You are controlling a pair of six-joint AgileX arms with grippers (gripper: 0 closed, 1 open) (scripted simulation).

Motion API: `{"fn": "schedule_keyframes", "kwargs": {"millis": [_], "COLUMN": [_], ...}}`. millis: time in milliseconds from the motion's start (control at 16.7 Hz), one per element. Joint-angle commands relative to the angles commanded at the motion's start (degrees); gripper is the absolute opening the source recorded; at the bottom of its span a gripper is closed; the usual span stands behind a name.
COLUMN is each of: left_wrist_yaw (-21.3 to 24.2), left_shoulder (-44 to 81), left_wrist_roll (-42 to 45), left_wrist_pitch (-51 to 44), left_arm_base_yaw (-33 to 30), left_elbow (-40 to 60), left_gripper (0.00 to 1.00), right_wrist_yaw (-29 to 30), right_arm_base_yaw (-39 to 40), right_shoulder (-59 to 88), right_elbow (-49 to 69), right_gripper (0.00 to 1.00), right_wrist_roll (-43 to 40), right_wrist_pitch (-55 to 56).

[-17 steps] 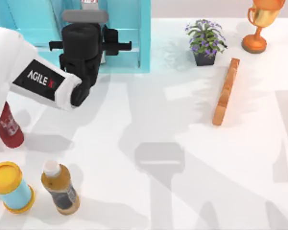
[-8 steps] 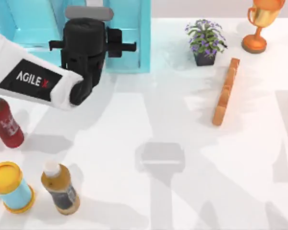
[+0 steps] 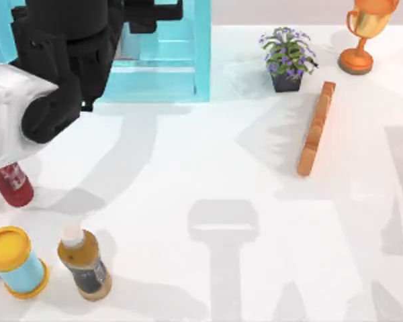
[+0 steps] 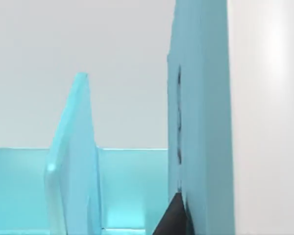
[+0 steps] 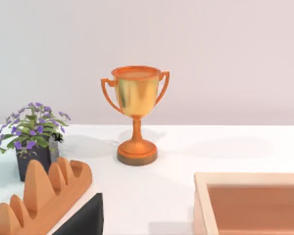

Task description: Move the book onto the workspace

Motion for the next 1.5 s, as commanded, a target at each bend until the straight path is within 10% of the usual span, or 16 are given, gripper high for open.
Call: {"fn": "schedule_keyframes", "kwargs": {"millis": [900, 1500], "left_wrist_yaw": [-5.8, -20.12], "left_shoulder": [-12.69, -3.62], "left_wrist_roll": [-6.01, -60.76], "left_wrist_pitch": [-10.3, -17.67], "left_arm_base_yaw": [-7.12, -27.38], "left_elbow": [-5.24, 1.95], "left_gripper": [0.0, 0.0], "right_wrist_yaw": [0.0, 0.0], "right_arm_base_yaw": [0.0, 0.0], "right_shoulder": [0.0, 0.0], "right_elbow": [0.0, 0.0], "right_gripper": [1.0, 1.0], "right_wrist_roll": [0.0, 0.0], "right_wrist_pitch": [0.0, 0.0]}}
